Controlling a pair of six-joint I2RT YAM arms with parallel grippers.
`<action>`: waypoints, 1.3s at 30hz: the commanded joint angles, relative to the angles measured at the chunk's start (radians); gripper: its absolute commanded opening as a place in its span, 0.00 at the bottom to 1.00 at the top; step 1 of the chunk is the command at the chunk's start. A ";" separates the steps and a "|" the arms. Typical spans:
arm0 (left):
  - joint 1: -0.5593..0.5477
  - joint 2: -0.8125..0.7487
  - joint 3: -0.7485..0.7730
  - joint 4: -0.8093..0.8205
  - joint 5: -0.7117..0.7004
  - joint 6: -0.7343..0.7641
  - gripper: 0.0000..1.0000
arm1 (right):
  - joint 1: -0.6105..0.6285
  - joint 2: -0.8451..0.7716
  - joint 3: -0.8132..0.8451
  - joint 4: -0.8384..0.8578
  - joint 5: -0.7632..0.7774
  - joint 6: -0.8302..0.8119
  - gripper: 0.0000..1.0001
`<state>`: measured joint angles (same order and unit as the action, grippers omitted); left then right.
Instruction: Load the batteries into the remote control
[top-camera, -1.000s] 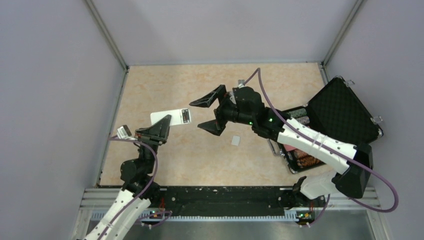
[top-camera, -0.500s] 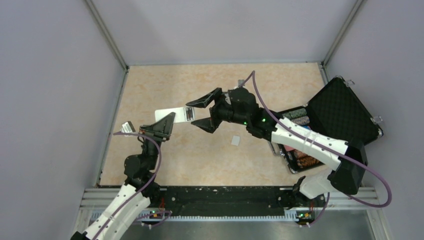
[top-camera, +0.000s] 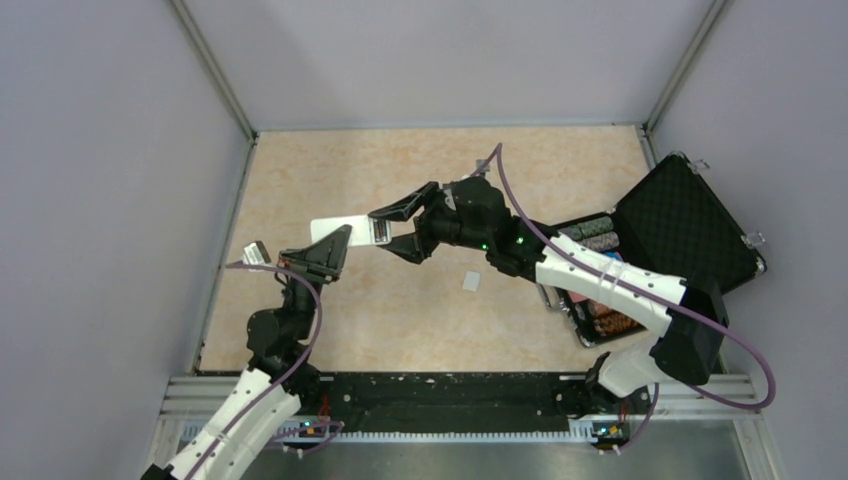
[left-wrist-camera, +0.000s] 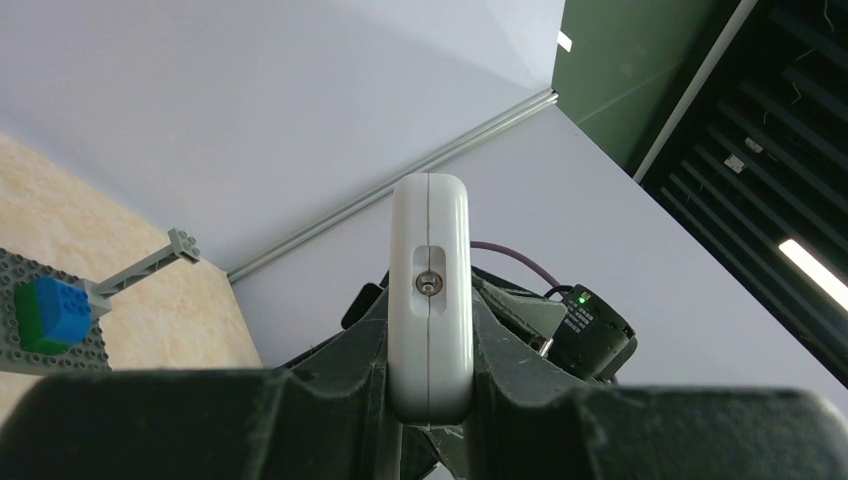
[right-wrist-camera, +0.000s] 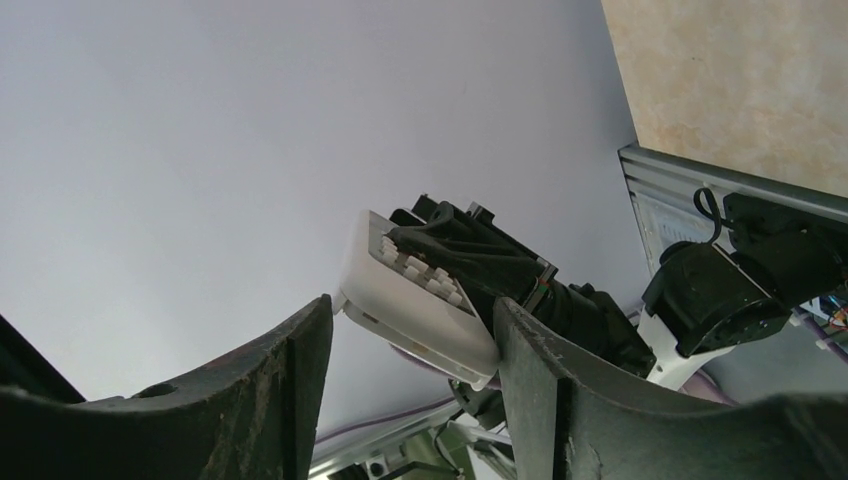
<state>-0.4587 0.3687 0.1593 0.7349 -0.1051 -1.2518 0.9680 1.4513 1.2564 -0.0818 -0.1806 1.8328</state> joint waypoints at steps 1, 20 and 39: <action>0.000 -0.031 0.053 0.008 0.036 0.007 0.00 | 0.009 0.000 -0.002 0.050 0.016 -0.006 0.58; -0.001 -0.046 0.114 -0.163 -0.013 -0.063 0.00 | 0.014 -0.002 0.009 0.010 0.074 -0.071 0.33; 0.000 -0.052 0.214 -0.299 -0.028 -0.127 0.00 | 0.017 0.018 0.025 -0.025 0.096 -0.143 0.15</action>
<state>-0.4587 0.3252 0.3050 0.3695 -0.1440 -1.3624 0.9791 1.4513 1.2510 -0.0708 -0.1043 1.7538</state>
